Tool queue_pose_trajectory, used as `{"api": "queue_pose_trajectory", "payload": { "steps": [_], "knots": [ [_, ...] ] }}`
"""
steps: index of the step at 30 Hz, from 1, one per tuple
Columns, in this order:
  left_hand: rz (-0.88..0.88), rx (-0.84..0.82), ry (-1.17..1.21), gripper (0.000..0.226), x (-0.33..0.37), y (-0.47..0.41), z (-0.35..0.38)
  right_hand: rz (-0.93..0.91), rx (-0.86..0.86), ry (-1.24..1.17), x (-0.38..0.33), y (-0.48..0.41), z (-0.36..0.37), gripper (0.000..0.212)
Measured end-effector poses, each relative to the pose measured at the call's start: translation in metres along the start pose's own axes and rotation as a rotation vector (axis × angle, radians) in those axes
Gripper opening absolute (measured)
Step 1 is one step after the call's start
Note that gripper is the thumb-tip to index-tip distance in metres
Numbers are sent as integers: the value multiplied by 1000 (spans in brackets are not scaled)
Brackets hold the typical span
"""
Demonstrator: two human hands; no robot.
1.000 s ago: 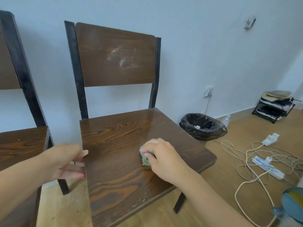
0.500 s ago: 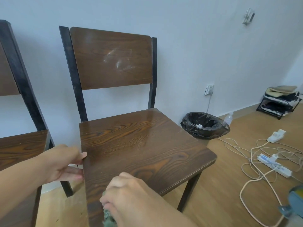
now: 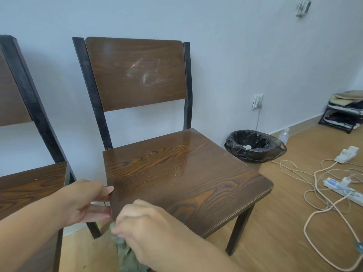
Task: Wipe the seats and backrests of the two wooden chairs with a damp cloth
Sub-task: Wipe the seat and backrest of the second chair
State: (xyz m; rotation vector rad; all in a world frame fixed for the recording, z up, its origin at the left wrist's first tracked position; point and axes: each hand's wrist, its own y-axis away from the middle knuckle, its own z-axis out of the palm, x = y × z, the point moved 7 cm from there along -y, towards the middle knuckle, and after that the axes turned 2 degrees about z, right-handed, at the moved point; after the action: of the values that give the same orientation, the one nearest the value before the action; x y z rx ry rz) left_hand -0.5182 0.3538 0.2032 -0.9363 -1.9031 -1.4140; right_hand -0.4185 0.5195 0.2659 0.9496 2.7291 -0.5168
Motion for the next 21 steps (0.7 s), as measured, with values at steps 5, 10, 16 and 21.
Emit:
{"api": "queue_pose_trajectory", "payload": {
  "steps": [5, 10, 16, 21],
  "knots": [
    [0, -35, 6, 22, 1, -1, 0, 374, 53, 169, 100, -12, -37, 16],
    [10, -58, 34, 26, 0, 3, 1, 880, 245, 294, 238, 50, -105, 24],
    [31, -71, -2, 33, 1, 5, 2, 968, 367, 222, 219, 44, -104, 29],
    [43, -54, -154, 23, 8, 8, -10, 477, 158, 194, 61, 15, -41, 19]
  ]
}}
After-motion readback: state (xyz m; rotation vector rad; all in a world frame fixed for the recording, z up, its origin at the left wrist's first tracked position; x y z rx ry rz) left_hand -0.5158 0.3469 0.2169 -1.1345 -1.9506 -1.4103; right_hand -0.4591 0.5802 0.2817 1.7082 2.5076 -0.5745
